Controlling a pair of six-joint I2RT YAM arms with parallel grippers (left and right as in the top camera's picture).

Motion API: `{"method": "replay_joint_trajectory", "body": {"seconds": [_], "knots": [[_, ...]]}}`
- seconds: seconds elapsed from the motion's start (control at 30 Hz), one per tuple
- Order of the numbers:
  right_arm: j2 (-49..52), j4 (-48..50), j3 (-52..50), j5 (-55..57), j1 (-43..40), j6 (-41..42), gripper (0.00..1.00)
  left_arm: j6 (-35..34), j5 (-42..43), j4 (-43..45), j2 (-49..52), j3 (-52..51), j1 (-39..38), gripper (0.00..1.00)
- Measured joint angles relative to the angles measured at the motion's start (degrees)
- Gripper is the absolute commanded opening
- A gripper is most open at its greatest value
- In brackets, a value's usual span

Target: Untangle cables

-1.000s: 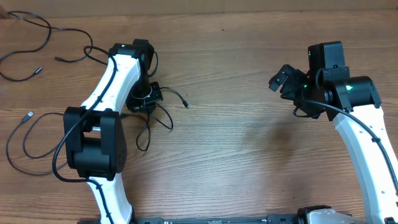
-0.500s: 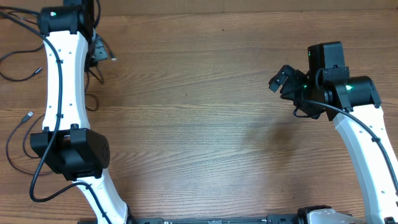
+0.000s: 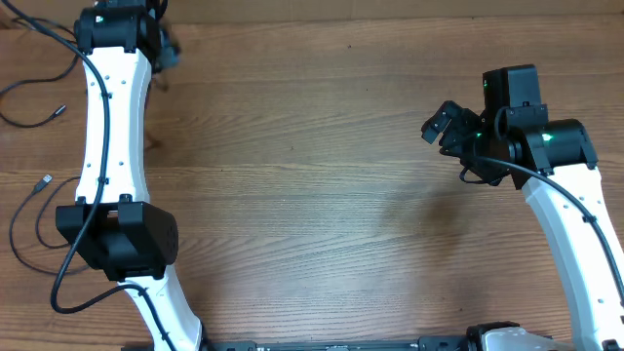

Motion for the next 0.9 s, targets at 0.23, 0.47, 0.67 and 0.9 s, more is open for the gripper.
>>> {"method": "replay_joint_trajectory", "body": {"seconds": [0.23,0.47,0.67,0.9], "knots": [[0.00,0.00,0.00,0.00,0.00,-0.02,1.00,0.15,14.12,4.46,0.00,0.00,1.18,0.04],[0.00,0.04,0.00,0.00,0.00,0.00,1.00,-2.54,15.04,3.82,-0.02,-7.54,4.66,0.05],[0.02,0.02,0.00,0.00,0.00,-0.04,1.00,-4.55,15.26,9.40,0.00,-23.26,6.19,0.05],[0.00,0.07,0.00,0.02,0.00,-0.02,1.00,-5.22,15.28,16.33,0.02,-33.33,7.06,0.20]]}}
